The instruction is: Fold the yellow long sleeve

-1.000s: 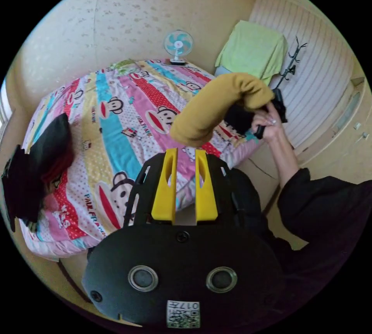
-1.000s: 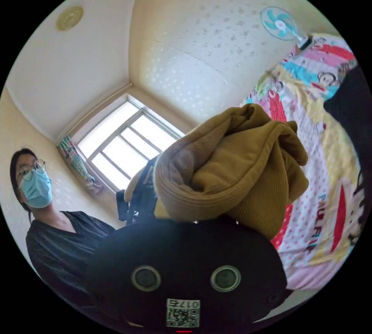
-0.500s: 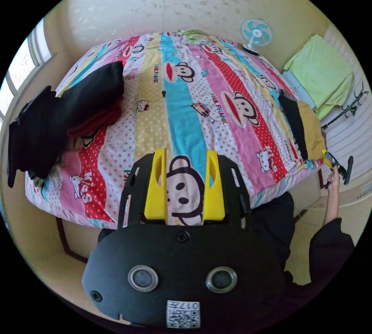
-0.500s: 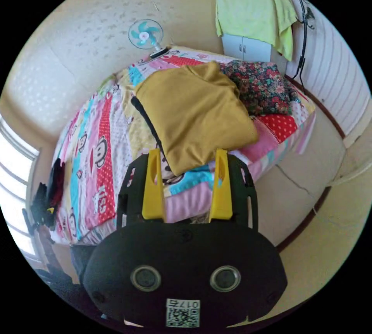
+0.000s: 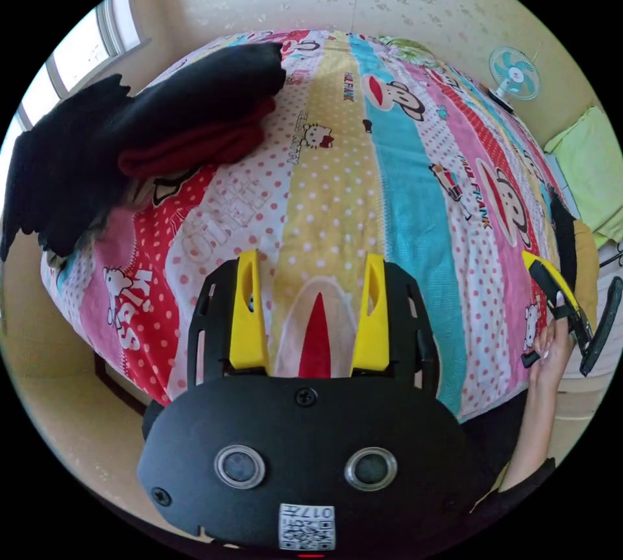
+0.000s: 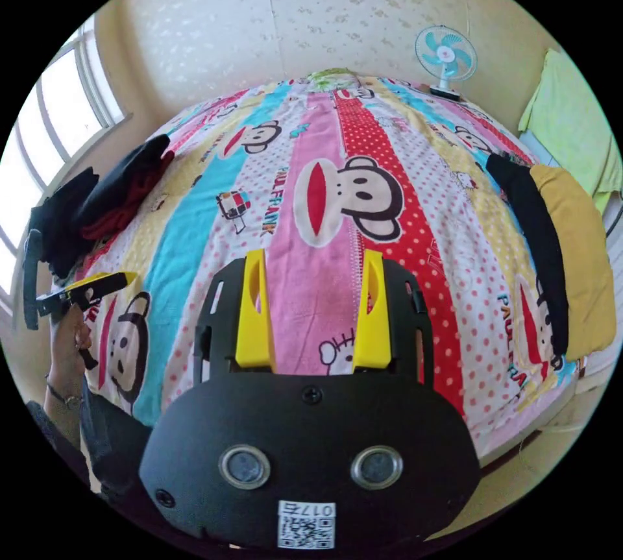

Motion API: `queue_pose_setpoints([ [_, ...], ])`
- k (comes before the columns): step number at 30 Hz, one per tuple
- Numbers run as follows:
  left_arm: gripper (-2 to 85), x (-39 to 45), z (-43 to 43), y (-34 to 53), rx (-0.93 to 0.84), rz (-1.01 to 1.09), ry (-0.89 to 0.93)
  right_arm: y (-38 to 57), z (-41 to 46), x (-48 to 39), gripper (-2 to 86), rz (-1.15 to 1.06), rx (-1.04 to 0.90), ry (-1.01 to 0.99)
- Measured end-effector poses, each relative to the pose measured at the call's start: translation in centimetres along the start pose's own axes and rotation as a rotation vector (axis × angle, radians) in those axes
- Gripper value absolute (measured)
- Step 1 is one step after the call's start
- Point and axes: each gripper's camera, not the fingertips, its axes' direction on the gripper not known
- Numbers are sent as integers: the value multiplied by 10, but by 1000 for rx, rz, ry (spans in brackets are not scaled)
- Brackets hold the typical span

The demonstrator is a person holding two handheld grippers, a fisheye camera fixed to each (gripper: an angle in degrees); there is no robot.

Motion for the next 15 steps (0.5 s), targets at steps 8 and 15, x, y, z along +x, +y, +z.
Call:
queue_pose_setpoints([
  [8, 208, 14, 0, 20, 134, 1, -75, -1, 50, -25, 196, -12, -115, 73],
  [15, 208, 14, -4, 16, 147, 2, -72, 3, 64, -38, 197, -21, -116, 94],
])
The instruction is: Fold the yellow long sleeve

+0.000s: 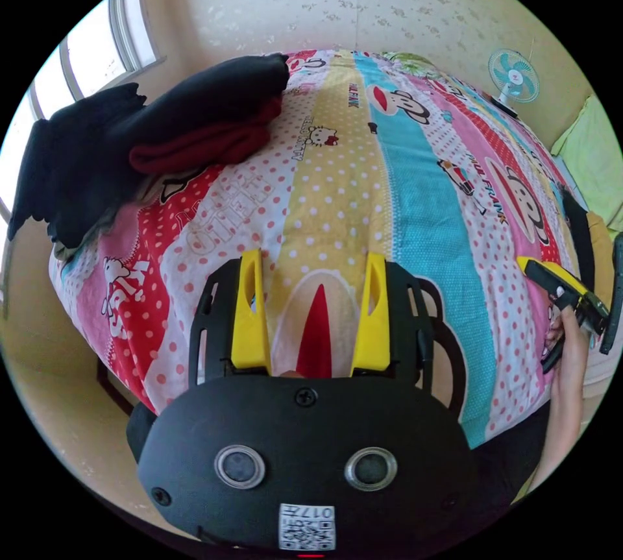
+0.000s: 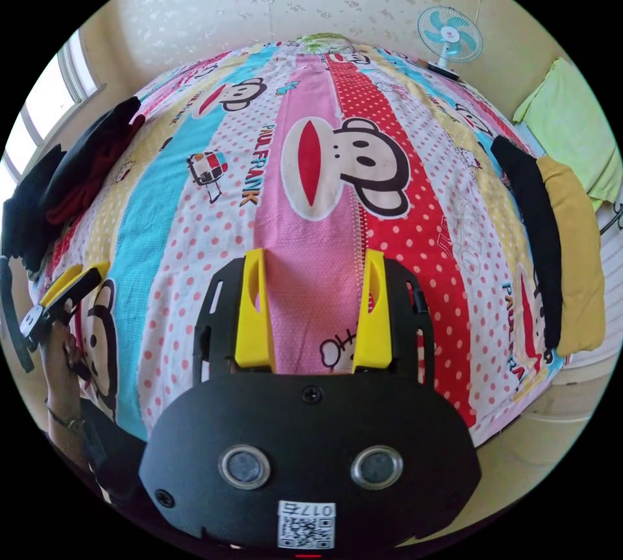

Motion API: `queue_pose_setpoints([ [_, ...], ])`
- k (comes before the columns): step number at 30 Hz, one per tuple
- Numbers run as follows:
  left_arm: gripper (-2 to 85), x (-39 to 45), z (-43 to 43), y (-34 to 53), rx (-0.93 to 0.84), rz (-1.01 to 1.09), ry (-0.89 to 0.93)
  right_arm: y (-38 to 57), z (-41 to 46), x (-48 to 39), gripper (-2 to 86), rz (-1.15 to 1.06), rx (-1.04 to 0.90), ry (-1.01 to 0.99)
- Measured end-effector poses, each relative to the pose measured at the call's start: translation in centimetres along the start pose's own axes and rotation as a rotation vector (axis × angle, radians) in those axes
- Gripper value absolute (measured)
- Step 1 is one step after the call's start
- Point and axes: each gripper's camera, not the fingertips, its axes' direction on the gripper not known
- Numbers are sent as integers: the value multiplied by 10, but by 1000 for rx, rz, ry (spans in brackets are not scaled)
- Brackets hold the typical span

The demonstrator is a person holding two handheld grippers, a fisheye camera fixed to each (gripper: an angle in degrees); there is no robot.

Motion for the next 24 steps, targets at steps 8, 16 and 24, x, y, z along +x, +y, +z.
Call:
queue_pose_setpoints([
  [8, 211, -2, -4, -5, 17, 10, 17, 5, 17, -7, 196, 2, -3, -2],
  [16, 211, -4, -4, -15, 15, 10, 10, 11, 30, -9, 196, 1, -4, 0],
  [24, 210, -7, -4, -24, 16, 9, 8, 18, 41, -9, 197, 1, -5, 1],
])
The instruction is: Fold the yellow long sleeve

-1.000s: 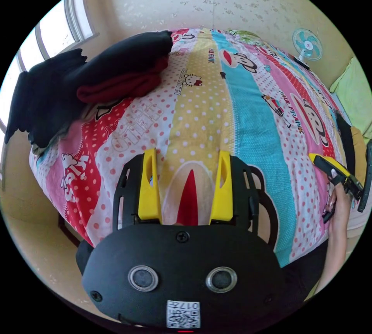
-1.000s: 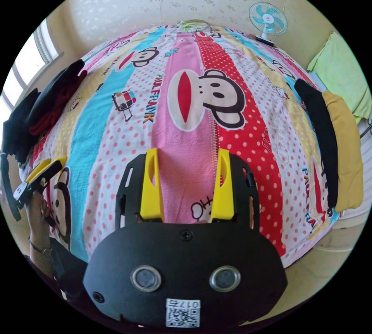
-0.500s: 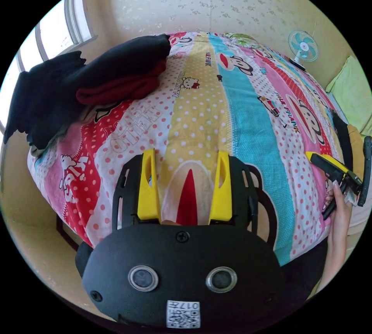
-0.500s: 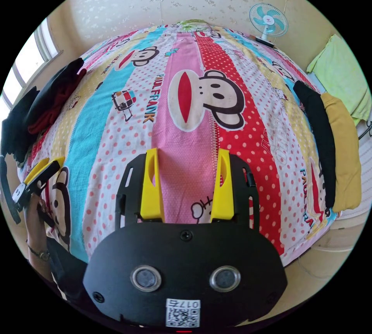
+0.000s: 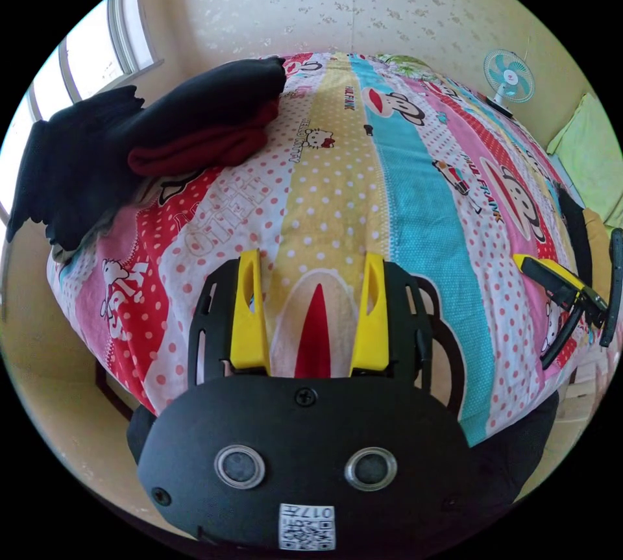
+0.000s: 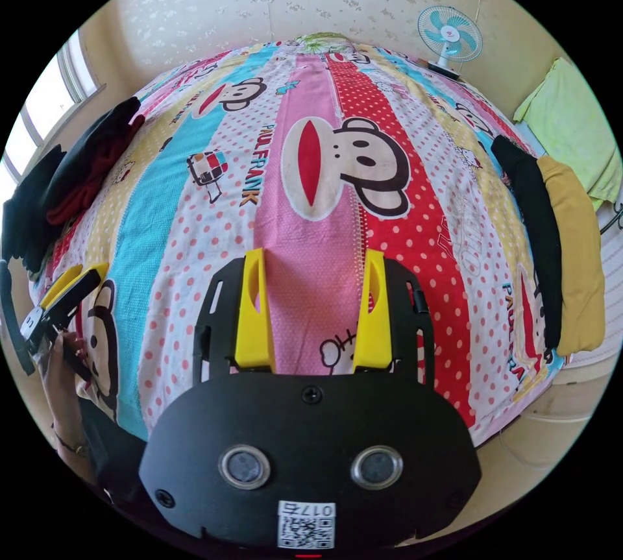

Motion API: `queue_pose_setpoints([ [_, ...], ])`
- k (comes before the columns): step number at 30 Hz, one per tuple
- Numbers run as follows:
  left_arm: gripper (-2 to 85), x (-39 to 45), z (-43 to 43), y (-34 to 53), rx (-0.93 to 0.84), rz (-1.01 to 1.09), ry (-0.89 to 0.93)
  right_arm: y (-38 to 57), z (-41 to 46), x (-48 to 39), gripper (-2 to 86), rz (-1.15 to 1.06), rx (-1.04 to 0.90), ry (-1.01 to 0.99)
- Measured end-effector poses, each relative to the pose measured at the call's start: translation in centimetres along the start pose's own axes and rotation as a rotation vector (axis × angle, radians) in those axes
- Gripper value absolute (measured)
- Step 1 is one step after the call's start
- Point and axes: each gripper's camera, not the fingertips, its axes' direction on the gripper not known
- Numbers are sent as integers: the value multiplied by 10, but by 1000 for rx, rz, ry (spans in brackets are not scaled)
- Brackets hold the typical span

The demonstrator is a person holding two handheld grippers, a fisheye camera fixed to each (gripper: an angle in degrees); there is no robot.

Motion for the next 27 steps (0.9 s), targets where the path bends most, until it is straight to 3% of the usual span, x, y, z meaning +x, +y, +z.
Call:
queue_pose_setpoints([
  [27, 210, -3, 0, -25, 2, -3, -2, 21, 27, 8, 197, -8, -14, 12],
])
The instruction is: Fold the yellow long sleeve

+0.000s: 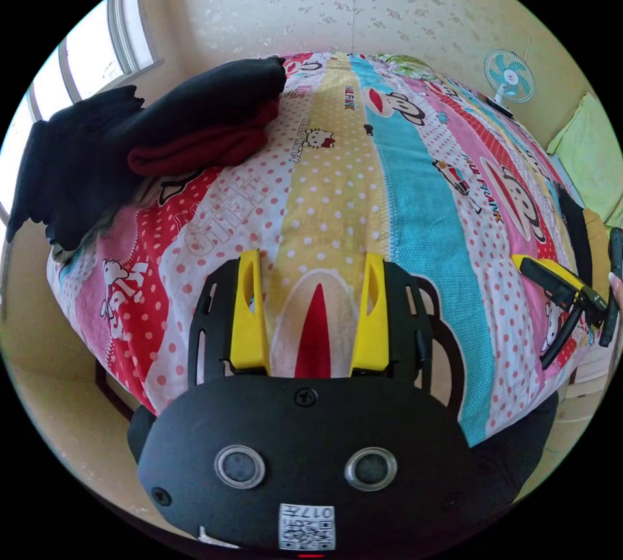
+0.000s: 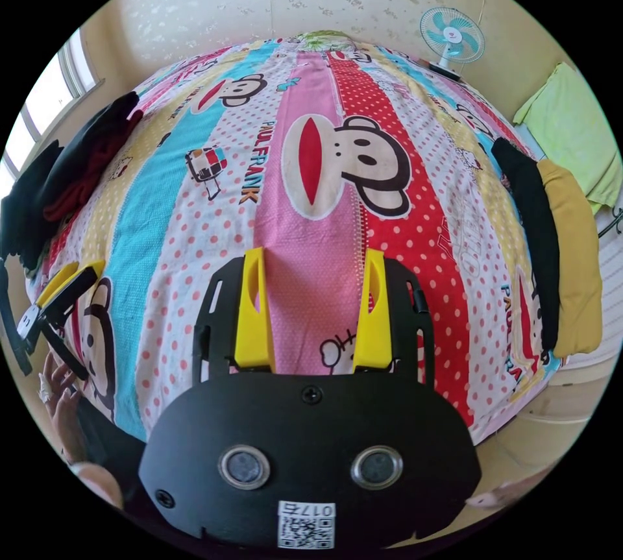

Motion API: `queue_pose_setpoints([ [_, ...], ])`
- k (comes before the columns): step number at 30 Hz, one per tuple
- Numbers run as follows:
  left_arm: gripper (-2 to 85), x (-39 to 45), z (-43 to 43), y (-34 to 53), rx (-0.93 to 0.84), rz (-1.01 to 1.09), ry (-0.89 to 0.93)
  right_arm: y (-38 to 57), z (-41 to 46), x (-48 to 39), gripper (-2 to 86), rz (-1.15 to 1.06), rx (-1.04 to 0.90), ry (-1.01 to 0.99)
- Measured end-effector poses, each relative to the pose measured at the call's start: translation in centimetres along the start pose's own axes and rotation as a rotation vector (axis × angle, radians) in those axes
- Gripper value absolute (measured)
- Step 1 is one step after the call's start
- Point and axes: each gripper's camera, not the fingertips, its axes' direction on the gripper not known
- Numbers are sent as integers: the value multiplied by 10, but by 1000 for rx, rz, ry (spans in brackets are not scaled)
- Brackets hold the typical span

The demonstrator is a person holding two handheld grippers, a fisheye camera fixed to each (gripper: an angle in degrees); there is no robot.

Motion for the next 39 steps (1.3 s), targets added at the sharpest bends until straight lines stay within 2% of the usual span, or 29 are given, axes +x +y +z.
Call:
queue_pose_setpoints([
  [39, 210, 17, -14, -11, 2, -4, -1, 4, 21, -5, 196, 3, 1, -6],
])
